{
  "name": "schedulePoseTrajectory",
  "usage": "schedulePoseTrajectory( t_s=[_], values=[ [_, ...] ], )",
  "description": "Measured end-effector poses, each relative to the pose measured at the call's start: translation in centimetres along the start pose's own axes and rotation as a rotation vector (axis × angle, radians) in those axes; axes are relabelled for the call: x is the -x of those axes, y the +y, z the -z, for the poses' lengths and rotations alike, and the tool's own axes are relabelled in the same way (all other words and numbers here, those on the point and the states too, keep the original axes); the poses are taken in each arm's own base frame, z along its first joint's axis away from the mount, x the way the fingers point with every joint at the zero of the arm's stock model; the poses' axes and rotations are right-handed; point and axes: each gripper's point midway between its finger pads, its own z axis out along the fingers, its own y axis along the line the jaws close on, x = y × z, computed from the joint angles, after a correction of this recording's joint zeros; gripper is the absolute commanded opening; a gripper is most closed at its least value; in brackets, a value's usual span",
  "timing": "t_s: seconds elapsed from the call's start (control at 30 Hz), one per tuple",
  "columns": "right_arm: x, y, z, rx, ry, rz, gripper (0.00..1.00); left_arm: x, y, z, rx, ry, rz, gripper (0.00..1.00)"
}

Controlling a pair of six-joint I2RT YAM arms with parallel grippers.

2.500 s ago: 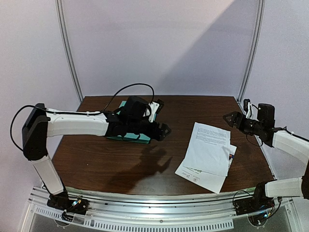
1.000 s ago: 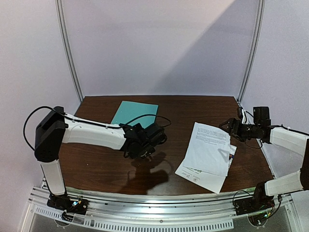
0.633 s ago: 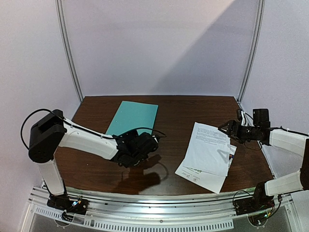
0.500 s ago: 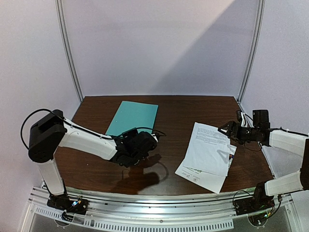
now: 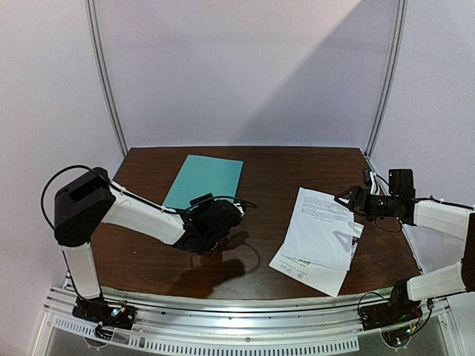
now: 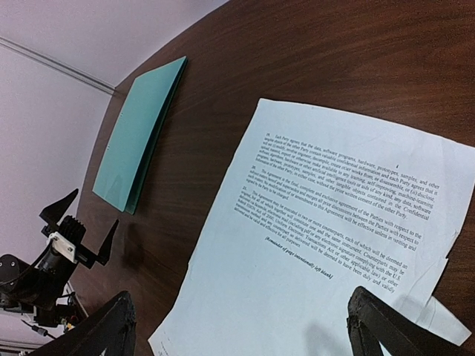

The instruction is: Put the files into the folder

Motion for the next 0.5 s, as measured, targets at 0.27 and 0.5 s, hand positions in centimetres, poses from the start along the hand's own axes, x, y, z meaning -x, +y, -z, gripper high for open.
schedulePoseTrajectory(
  t_s=[0.27, 0.5],
  values=[
    [0.0, 0.3, 0.0, 0.018, 0.003, 0.009, 0.99, 0.4, 0.0, -0.5, 0.024, 0.001, -0.019, 0.96],
    [0.0, 0.4, 0.0, 0.024, 0.005, 0.009, 0.99, 0.0, -0.4, -1.7, 0.055, 0.024, -0.046, 0.97]
  ],
)
